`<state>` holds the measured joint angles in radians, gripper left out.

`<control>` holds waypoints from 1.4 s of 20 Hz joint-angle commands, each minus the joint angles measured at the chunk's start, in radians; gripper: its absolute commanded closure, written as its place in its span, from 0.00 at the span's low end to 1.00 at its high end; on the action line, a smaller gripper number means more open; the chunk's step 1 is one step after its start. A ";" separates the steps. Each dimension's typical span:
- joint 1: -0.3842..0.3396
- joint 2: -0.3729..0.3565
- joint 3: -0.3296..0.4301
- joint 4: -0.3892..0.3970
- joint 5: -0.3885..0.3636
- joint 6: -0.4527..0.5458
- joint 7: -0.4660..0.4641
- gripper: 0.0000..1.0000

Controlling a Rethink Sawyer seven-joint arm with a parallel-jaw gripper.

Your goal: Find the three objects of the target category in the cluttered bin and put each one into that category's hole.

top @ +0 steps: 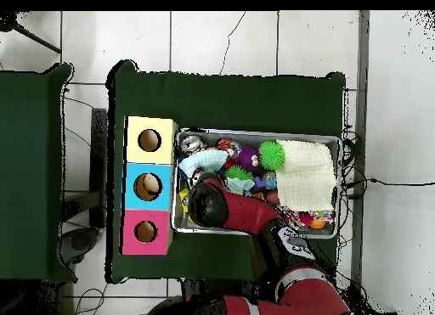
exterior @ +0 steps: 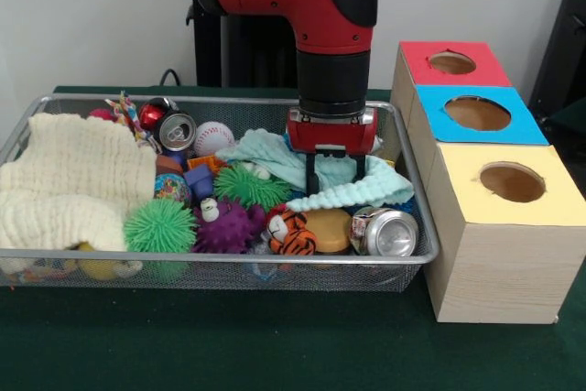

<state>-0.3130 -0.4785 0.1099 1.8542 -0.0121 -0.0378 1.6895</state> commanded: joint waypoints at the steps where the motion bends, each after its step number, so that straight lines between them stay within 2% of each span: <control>1: 0.014 0.049 0.115 0.064 0.064 -0.012 0.262 0.00; 9: 0.058 0.004 0.118 0.081 0.146 0.024 0.301 0.00; 15: 0.087 0.013 0.120 0.092 0.234 -0.024 0.348 0.00; 19: 0.122 0.005 0.108 0.090 0.297 -0.017 0.367 0.00; 28: 0.157 0.006 0.092 0.095 0.363 -0.027 0.350 0.00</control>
<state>-0.2075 -0.4994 0.0912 1.8997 0.2815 -0.0440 1.7245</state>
